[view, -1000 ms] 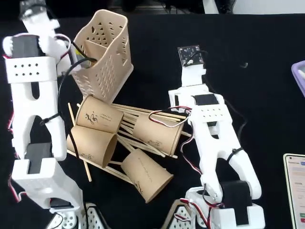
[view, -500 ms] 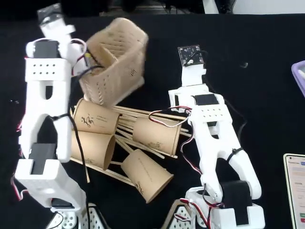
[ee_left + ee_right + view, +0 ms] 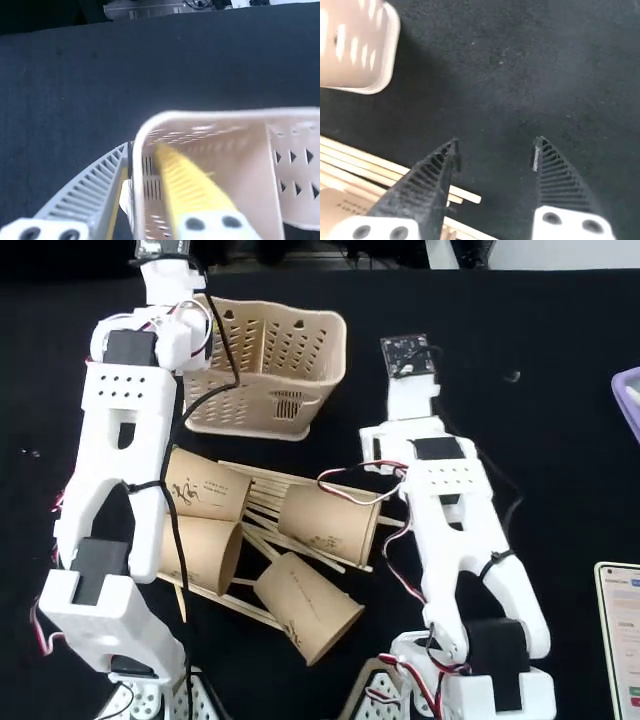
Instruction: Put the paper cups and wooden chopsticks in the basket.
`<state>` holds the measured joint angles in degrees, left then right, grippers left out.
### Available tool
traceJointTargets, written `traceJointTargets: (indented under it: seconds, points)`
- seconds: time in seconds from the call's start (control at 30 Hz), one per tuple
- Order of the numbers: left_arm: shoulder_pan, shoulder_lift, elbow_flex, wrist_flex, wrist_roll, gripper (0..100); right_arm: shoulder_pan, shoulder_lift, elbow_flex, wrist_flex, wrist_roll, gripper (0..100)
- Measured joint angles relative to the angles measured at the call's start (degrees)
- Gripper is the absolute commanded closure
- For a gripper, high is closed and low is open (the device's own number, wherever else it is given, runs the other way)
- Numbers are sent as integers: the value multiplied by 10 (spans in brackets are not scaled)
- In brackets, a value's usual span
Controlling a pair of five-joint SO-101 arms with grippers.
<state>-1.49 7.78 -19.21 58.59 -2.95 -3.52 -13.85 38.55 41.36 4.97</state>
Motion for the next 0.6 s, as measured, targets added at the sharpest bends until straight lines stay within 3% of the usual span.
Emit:
traceJointTargets:
  seconds: [0.37, 0.6]
  points:
    - [-23, 4, 9, 1, 30, 770, 3, 0, 0, 0, 0, 759]
    - [-25, -45, -4, 84, 32, 766, 3, 0, 0, -3, 0, 759]
